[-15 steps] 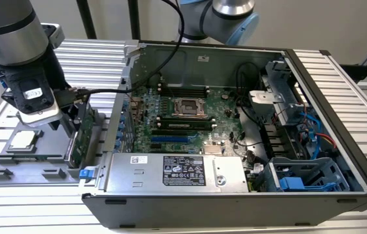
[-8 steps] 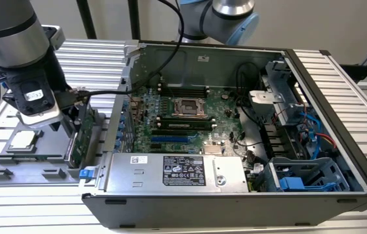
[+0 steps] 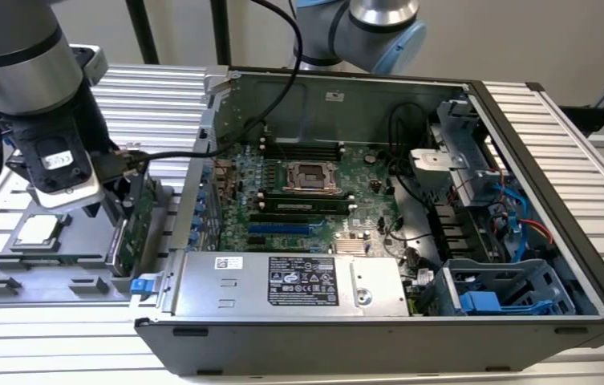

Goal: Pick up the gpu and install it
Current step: 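Pick up the gpu and move the gpu toward the slot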

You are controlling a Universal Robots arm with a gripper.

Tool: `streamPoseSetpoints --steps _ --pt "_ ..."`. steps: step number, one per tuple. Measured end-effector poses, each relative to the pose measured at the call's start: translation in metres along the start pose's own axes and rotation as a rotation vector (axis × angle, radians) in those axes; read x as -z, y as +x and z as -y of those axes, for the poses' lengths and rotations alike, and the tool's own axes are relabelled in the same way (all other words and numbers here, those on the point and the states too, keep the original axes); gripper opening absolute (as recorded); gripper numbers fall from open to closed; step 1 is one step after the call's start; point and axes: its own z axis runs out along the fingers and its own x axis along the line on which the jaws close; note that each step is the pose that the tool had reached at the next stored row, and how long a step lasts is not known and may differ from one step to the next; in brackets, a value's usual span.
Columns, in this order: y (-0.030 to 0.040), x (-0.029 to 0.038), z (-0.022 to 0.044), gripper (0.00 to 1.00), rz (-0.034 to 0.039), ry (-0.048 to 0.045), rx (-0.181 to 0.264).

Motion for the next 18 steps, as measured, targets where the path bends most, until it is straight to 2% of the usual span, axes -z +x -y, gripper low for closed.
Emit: streamPoseSetpoints --steps 18 --pt "0.0001 -0.0055 0.0002 1.00 0.0002 -0.0002 0.000"
